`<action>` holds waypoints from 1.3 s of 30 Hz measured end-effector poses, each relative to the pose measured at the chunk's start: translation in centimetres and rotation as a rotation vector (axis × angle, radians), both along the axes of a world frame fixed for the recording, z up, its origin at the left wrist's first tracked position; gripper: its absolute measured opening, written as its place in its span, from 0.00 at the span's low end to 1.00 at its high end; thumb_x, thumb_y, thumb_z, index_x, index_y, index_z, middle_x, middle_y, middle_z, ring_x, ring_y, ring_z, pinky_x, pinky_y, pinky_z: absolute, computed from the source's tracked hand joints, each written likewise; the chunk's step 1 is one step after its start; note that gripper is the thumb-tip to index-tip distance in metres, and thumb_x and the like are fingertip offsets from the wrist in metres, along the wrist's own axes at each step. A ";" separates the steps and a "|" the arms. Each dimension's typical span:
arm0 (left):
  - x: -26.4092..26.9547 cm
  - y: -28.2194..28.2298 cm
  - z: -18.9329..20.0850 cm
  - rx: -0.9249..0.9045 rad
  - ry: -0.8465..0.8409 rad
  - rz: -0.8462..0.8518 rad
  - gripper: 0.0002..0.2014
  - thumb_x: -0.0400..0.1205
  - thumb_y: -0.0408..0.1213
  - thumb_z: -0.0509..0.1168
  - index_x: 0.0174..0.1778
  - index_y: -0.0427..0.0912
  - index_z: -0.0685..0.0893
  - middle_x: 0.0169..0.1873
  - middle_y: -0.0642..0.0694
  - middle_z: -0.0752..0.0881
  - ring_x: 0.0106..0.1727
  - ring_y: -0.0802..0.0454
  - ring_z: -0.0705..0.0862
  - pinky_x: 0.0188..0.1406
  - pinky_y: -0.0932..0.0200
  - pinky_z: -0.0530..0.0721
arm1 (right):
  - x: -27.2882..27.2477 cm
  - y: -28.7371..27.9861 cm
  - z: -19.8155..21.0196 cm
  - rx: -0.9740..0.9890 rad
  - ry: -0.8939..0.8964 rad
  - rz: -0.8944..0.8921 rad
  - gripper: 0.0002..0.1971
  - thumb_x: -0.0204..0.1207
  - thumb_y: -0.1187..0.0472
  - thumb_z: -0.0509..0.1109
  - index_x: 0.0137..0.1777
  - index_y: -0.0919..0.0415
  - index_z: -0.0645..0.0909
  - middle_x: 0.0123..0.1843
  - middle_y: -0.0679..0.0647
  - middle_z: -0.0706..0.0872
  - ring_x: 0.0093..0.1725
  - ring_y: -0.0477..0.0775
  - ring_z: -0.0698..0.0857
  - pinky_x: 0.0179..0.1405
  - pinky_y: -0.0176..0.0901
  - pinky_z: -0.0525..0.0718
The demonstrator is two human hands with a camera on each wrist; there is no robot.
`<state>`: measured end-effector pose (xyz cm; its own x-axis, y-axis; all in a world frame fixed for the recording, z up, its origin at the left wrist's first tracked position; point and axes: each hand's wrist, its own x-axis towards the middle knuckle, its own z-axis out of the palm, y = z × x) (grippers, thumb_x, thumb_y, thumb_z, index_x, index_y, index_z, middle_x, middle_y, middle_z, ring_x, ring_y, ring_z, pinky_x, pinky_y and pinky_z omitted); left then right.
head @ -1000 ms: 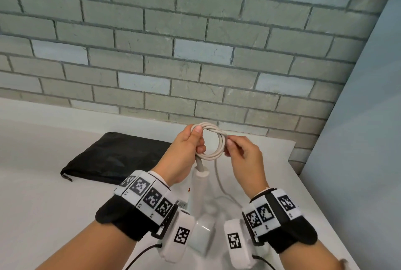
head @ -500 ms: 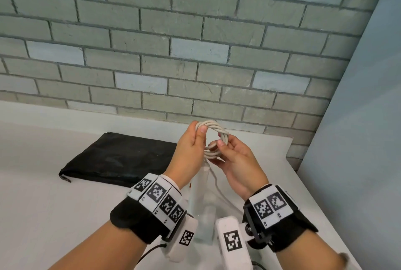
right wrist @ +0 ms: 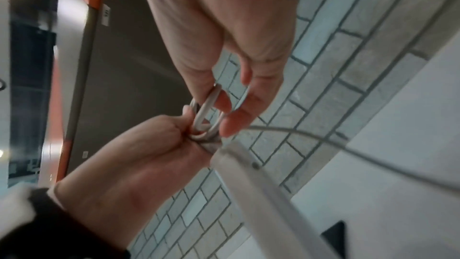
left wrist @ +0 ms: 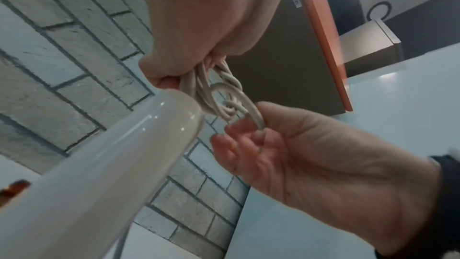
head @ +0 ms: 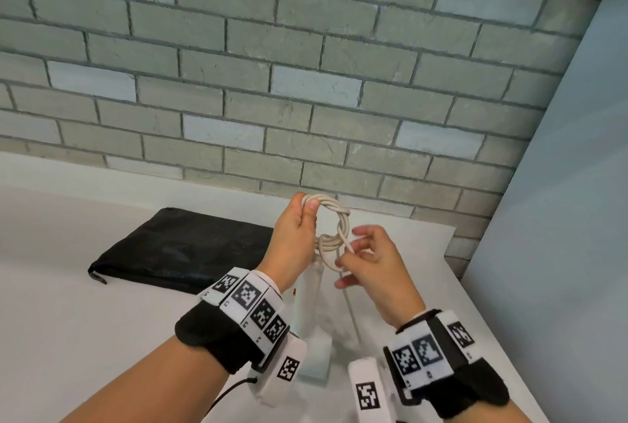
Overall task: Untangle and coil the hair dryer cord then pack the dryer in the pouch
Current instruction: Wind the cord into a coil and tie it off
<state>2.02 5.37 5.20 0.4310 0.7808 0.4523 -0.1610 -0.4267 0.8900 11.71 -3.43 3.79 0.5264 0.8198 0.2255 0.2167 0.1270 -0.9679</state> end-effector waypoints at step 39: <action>1.8 3.3 0.3 -0.181 -0.025 0.033 0.13 0.86 0.44 0.47 0.38 0.47 0.70 0.29 0.48 0.69 0.31 0.55 0.68 0.31 0.66 0.71 | 6.7 -6.0 -1.1 -0.523 -0.830 -0.087 0.11 0.81 0.54 0.57 0.51 0.44 0.82 0.18 0.42 0.80 0.30 0.48 0.80 0.39 0.40 0.79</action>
<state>3.86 8.71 5.48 0.3943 0.8640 0.3130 -0.1723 -0.2650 0.9487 18.38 -9.43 2.71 0.4285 0.8873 0.1708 0.8414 -0.3229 -0.4334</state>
